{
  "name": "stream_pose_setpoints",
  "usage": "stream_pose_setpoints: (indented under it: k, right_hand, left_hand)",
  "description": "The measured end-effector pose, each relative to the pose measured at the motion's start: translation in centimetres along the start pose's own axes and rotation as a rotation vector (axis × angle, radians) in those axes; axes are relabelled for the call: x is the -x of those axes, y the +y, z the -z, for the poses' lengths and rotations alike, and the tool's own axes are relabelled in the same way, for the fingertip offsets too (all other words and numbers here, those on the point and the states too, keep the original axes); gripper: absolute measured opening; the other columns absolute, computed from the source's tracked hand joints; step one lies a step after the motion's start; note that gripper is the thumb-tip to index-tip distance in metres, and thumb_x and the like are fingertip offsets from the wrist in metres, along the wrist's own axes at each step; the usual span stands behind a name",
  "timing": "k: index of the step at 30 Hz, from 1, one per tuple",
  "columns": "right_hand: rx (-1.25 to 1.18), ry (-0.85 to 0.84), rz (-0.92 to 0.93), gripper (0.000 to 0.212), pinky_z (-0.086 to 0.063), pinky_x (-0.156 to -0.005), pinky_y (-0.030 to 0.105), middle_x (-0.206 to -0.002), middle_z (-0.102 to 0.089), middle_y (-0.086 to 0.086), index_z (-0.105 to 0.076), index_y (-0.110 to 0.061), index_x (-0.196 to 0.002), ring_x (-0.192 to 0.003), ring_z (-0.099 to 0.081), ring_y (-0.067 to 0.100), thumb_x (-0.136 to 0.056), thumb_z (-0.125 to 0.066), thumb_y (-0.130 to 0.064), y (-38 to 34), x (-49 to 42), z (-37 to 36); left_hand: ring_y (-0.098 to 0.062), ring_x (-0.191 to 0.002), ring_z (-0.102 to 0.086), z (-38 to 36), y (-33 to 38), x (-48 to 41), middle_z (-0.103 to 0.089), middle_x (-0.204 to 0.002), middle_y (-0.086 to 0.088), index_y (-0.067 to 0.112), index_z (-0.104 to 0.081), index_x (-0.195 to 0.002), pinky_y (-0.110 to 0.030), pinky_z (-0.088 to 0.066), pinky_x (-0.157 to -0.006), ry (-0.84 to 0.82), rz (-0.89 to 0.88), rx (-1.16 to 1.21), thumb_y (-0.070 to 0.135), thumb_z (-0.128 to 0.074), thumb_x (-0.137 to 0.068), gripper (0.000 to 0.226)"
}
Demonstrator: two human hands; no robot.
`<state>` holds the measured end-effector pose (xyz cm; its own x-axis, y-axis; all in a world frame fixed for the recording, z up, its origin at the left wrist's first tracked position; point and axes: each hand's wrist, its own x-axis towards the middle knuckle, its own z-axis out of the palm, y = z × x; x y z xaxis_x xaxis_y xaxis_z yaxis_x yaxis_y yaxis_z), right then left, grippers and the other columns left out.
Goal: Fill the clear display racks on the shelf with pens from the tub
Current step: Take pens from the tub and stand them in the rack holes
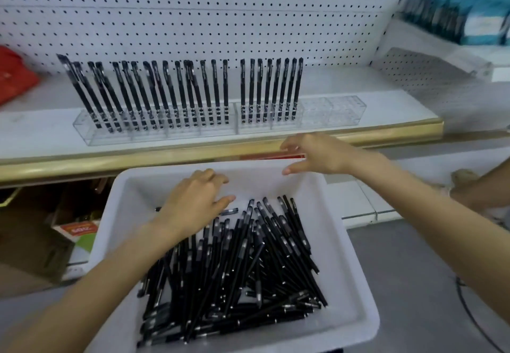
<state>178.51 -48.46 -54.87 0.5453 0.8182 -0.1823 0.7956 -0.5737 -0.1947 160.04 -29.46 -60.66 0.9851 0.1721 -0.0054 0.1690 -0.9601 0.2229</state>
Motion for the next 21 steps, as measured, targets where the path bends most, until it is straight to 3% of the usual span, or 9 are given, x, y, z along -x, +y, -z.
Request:
stream_pose_setpoints:
  k: [7,9,12,16,21]
  right_hand:
    - [-0.126,-0.214,0.0,0.066,-0.044,-0.095,0.037,-0.131,-0.053,0.006,-0.044,-0.017,-0.137,-0.118,-0.052,0.025,-0.084,-0.065,-0.051,-3.1,2.2,-9.9]
    - [-0.213,-0.236,-0.013,0.068,-0.039,-0.1,0.031,-0.139,-0.048,0.005,-0.041,-0.017,-0.14,-0.125,-0.047,0.022,-0.084,-0.065,-0.048,-3.8,2.8,-11.9]
    - [-0.392,-0.262,-0.056,0.073,-0.041,-0.095,0.025,-0.139,-0.049,0.007,-0.038,-0.015,-0.142,-0.122,-0.051,0.019,-0.083,-0.068,-0.045,-5.0,3.2,-14.5]
    - [-0.578,-0.182,-0.17,0.071,-0.041,-0.084,0.018,-0.124,-0.054,0.004,-0.041,-0.013,-0.14,-0.102,-0.054,0.011,-0.083,-0.069,-0.044,-6.1,2.9,-16.9]
    - [-0.704,-0.092,-0.285,0.061,-0.043,-0.083,0.022,-0.105,-0.054,-0.001,-0.051,-0.011,-0.132,-0.095,-0.054,0.013,-0.083,-0.07,-0.04,-6.8,1.8,-18.6]
  left_hand:
    - [-0.018,-0.12,-0.046,-6.2,-2.1,5.4,-0.044,-0.132,0.0,0.019,-0.044,-0.137,-0.036,-0.045,-0.096,-0.138,0.191,0.147,0.05,-0.044,-0.095,0.053]
    - [-0.019,-0.121,-0.046,-7.7,-2.1,6.2,-0.044,-0.131,-0.001,0.019,-0.044,-0.137,-0.036,-0.044,-0.098,-0.18,0.25,0.221,0.051,-0.046,-0.094,0.054]
    - [-0.019,-0.119,-0.048,-9.5,-2.2,7.0,-0.048,-0.124,-0.001,0.019,-0.052,-0.131,-0.037,-0.044,-0.099,-0.189,0.348,0.379,0.051,-0.052,-0.091,0.051]
    - [-0.017,-0.112,-0.053,-10.2,-2.0,7.0,-0.051,-0.121,-0.002,0.019,-0.059,-0.123,-0.034,-0.044,-0.099,-0.164,0.426,0.535,0.048,-0.06,-0.088,0.046]
    - [-0.017,-0.107,-0.056,-10.5,-2.0,6.1,-0.054,-0.115,0.0,0.026,-0.066,-0.106,-0.039,-0.049,-0.094,-0.227,0.459,0.518,0.056,-0.065,-0.079,0.04]
